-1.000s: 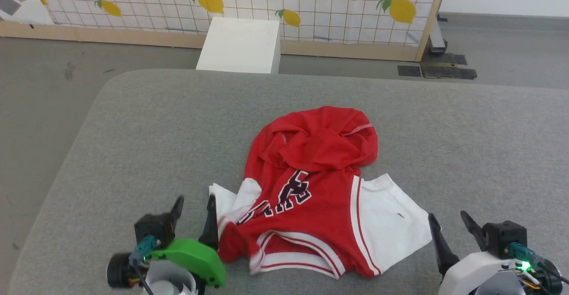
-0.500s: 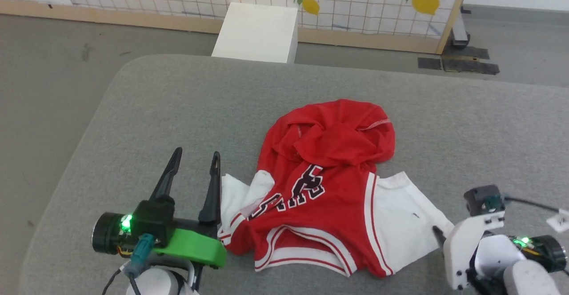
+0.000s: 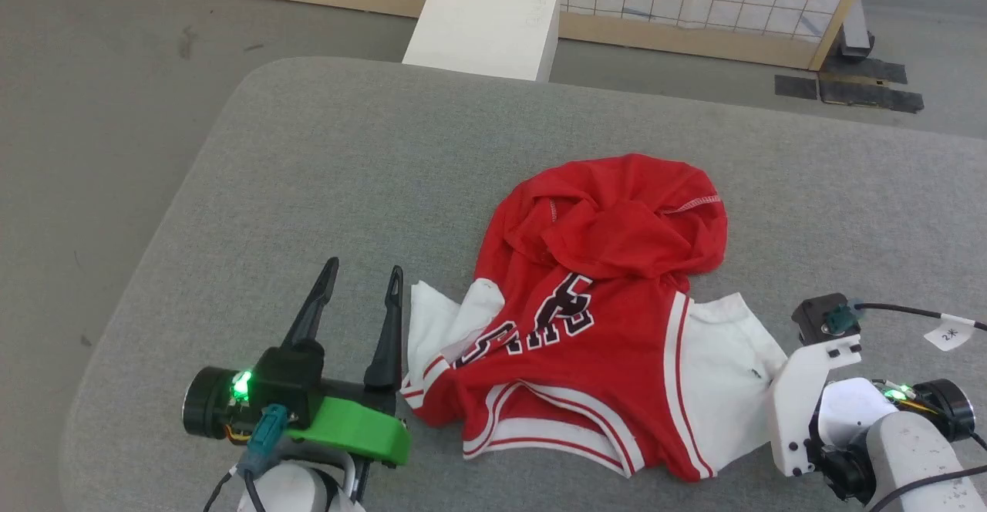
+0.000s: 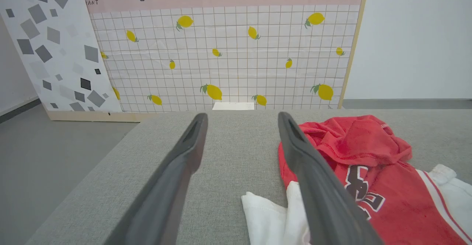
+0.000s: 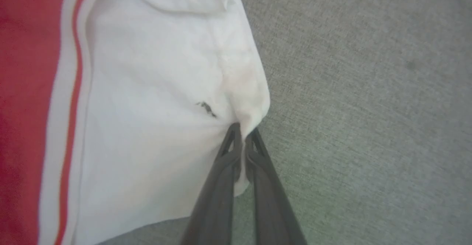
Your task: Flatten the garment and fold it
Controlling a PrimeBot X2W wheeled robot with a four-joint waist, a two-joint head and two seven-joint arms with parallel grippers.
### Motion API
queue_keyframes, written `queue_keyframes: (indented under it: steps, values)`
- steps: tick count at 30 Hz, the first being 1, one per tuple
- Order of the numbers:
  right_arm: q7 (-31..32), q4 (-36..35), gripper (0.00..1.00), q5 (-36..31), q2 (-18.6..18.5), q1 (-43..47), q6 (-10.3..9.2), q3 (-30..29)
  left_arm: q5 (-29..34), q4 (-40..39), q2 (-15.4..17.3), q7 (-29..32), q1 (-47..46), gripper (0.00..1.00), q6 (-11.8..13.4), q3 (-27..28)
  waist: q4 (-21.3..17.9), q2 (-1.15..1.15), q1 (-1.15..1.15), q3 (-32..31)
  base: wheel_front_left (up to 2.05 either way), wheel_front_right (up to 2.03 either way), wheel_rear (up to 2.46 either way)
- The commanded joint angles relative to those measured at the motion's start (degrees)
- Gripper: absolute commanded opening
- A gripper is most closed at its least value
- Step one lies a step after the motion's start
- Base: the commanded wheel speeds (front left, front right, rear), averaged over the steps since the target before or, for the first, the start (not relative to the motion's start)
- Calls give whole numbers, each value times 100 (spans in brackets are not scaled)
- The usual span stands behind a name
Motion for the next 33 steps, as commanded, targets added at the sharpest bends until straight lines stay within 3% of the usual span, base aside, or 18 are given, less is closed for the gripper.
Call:
queue_keyframes:
  steps: [1,11,17,18,19,20,25,33]
  values:
    - [-70,163,0,-51,-38,54,-11,-51,51,46,-43,-28,81,100,-47,57,-80,0,0,-50,0,0,0]
    - [-164,-387,0,-311,-221,474,-11,-928,191,223,-196,-28,170,100,-249,245,-438,0,0,-241,0,0,0]
    - [-116,-864,0,-280,27,970,-11,-1148,230,367,-274,-28,211,100,-345,294,-595,0,0,-265,0,0,0]
    - [-152,-898,29,-279,57,1024,-11,-1140,241,408,-284,-28,208,100,-367,289,-612,0,0,-270,0,0,0]
    - [-220,-933,92,-268,80,1048,-11,-1125,248,436,-294,-28,203,100,-379,287,-623,0,0,-272,0,0,0]
    - [-359,-990,100,-244,130,1044,-11,-1151,254,478,-303,-28,200,100,-399,281,-640,0,0,-276,0,0,0]
    - [-1118,-1322,100,-238,296,969,-11,-1241,268,812,-316,94,180,100,-430,195,-721,0,0,-333,0,0,0]
    - [-2488,-2093,100,-390,546,1085,-11,-1531,329,455,-253,2072,-244,100,-665,-268,-858,0,0,-316,0,0,0]
